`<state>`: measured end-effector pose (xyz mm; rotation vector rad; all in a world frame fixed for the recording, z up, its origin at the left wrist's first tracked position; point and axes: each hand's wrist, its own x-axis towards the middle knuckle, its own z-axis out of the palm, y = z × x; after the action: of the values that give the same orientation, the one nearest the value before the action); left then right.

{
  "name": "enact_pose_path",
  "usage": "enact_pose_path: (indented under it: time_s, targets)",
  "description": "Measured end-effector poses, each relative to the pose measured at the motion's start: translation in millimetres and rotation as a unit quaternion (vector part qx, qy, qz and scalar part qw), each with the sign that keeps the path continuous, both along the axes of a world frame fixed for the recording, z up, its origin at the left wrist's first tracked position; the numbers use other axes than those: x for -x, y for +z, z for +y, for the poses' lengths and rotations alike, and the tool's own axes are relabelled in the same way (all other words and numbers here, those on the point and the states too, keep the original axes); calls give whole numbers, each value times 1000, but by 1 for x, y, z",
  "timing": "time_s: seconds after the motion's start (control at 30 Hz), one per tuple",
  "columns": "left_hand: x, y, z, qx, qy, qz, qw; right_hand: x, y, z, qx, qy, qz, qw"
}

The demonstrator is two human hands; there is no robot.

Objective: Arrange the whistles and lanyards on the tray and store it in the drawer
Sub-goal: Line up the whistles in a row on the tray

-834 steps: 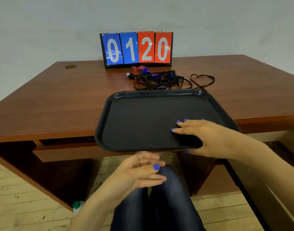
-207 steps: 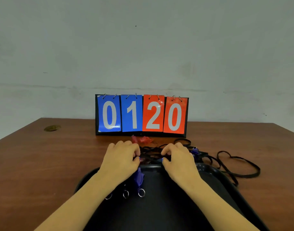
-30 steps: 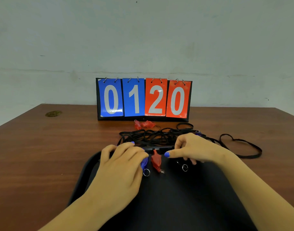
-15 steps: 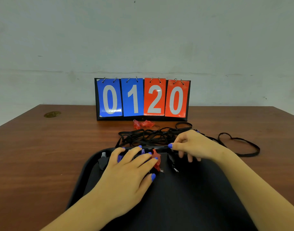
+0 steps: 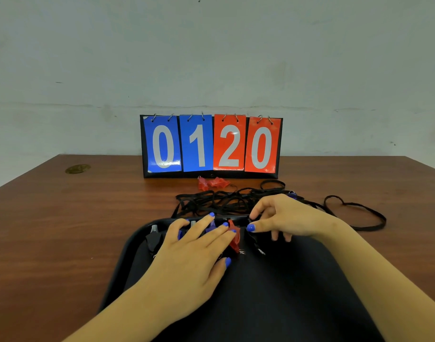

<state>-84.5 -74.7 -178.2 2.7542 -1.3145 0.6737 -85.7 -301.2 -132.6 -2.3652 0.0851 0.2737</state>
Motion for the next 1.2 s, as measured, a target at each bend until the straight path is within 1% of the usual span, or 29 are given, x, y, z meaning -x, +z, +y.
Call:
enact_pose_path:
  time_s: [0.2, 0.5, 0.67, 0.7, 0.77, 0.83, 0.9, 0.97, 1.0, 1.03, 1.07, 1.13, 1.17, 1.2]
  targets:
    - [0, 1, 1, 4, -1, 3, 1000, 0, -1, 1, -9, 5, -2, 1000]
    - [1, 5, 4, 21, -4, -14, 1000, 1, 1, 0, -4, -10, -20, 1000]
    - [3, 9, 4, 54, -8, -17, 998, 2, 1, -1, -5, -13, -22, 1000]
    - [2, 10, 4, 63, -9, -17, 998, 2, 2, -1, -9, -22, -33, 999]
    - [0, 11, 5, 81, -8, -22, 996, 2, 4, -1, -23, -66, -89, 994]
    - [-2, 12, 4, 85, -7, -25, 996, 1, 6, -2, -39, -136, -172, 975]
    - [-4, 13, 2, 68, -9, -35, 997, 0, 6, -8, -35, -205, -243, 947]
    - [-8, 14, 2, 65, 0, -30, 997, 1, 7, -18, -34, -267, -267, 925]
    - [-9, 15, 3, 76, 5, -20, 997, 2, 9, -23, -56, -299, -267, 914]
    - [-10, 16, 3, 89, 4, -10, 996, 3, 11, -28, -95, -333, -265, 900]
    - [-11, 16, 4, 96, 0, 0, 995, 3, 13, -31, -157, -371, -262, 877]
    - [-10, 19, 4, 93, -9, 15, 995, 3, 21, -32, -314, -437, -237, 809]
    - [-9, 21, 3, 94, -14, 20, 995, 2, 23, -31, -368, -455, -218, 781]
    - [-9, 23, 2, 95, -17, 24, 995, 1, 24, -30, -388, -459, -198, 774]
